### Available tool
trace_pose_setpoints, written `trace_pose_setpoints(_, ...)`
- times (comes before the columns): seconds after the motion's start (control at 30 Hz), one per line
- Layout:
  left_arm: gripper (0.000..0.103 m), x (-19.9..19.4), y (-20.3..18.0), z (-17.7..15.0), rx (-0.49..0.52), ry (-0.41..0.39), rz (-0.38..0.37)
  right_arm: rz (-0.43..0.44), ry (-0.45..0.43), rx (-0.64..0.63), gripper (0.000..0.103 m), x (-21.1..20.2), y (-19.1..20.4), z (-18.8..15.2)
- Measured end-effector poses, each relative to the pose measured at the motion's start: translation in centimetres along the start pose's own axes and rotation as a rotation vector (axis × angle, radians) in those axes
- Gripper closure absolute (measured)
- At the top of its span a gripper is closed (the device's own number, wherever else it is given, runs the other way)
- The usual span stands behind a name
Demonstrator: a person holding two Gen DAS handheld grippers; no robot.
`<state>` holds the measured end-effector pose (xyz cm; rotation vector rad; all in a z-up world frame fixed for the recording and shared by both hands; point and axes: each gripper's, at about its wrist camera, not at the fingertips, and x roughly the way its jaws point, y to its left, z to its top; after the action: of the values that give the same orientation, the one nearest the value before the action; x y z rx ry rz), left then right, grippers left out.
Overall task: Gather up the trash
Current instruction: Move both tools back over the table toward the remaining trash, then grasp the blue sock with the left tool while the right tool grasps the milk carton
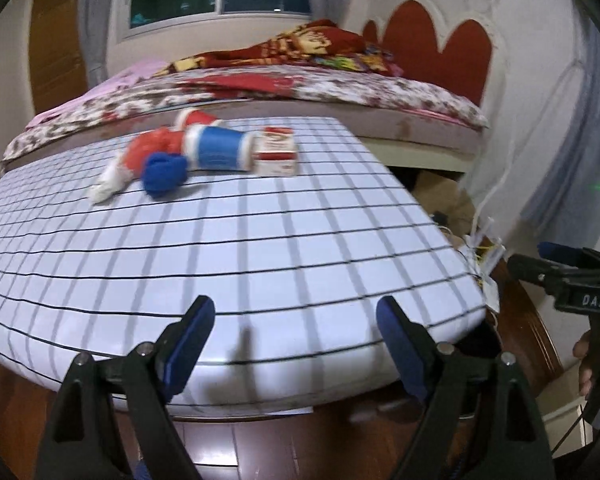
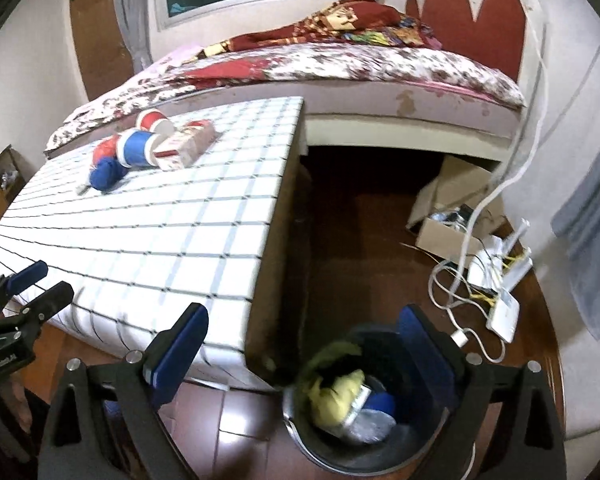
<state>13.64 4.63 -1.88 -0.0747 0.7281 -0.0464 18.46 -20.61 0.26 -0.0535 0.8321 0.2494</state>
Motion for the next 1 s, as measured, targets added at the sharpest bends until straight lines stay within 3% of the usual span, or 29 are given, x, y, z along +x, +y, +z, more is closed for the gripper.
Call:
trace_pose_setpoints(0.2, 0.019, 0.3, 4.8, 0.9, -0.057, -0.010, 0.046, 0.089, -0.035, -0.016, 0.005, 0.8, 3.7, 2.4)
trace_pose_setpoints(0.47, 0.020, 2.3, 10.3, 4.2, -0.118, -0.043, 0.104, 0.136, -0.053, -0.094, 0.007, 3.5, 9.4, 6.3)
trace_pose_setpoints(0.77, 0.024, 8.2, 14.6, 9.9, -0.121, -0.014, 0.115, 0.154, 0.038, -0.121, 0.016, 13.0, 14.6, 12.2)
trace_pose_setpoints(1.0, 0.024, 12.3, 14.5, 10.5, -0.119, 0.053, 0.081, 0.141, 0.121, -0.136, 0.026, 19.4, 16.2, 14.7)
